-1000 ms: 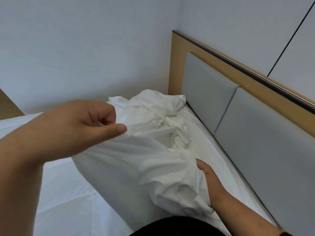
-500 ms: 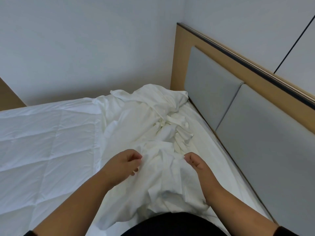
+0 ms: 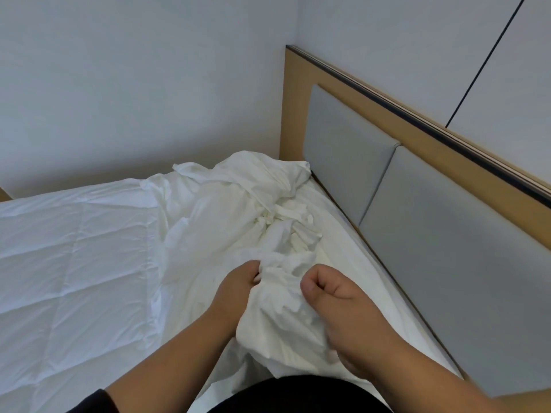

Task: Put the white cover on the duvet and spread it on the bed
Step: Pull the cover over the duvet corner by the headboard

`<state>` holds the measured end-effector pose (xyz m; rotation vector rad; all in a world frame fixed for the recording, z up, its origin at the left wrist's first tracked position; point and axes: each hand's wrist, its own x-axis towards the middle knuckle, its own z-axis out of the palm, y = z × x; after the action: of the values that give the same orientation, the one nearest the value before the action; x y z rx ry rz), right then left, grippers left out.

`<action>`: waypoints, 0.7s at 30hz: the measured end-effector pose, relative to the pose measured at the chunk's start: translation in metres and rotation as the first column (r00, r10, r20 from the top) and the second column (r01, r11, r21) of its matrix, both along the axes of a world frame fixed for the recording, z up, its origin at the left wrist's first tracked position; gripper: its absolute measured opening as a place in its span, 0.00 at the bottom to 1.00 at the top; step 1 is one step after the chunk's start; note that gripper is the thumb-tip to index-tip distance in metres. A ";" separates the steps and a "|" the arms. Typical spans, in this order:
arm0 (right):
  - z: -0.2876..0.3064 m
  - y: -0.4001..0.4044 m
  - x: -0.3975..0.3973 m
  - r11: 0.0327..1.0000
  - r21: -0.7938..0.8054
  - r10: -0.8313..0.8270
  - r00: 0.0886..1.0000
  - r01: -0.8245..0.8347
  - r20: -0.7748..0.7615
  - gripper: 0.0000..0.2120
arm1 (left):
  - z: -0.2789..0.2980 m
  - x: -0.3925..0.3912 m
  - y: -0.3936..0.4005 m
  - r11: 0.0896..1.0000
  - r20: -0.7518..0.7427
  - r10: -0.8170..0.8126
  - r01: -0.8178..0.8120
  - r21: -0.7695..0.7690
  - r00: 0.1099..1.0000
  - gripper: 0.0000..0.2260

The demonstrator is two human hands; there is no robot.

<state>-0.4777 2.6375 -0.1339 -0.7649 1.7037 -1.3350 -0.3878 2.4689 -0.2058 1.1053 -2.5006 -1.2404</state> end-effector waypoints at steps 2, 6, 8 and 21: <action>0.003 0.012 -0.004 0.999 -0.027 -0.017 0.914 0.030 0.406 0.12 | 0.003 0.000 -0.002 0.999 -0.027 -0.050 0.050 -0.011 0.998 0.13; -0.031 0.031 -0.034 0.982 0.188 -0.088 0.820 -0.024 0.565 0.12 | -0.005 0.005 0.008 0.998 -0.097 0.006 -0.012 -0.067 0.995 0.17; -0.060 0.031 -0.044 0.919 0.393 -0.120 0.947 -0.007 0.297 0.11 | -0.008 0.008 0.010 0.997 -0.070 0.027 -0.031 -0.068 0.997 0.17; -0.100 -0.049 -0.036 0.890 0.426 0.327 0.878 -0.161 -0.349 0.08 | 0.024 0.025 0.028 0.958 -0.154 0.280 -0.287 -0.027 0.948 0.21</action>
<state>-0.5132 2.5882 -0.2337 -1.0405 2.0315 -0.6496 -0.3624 2.4971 -0.1819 1.2568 -2.1588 -1.1292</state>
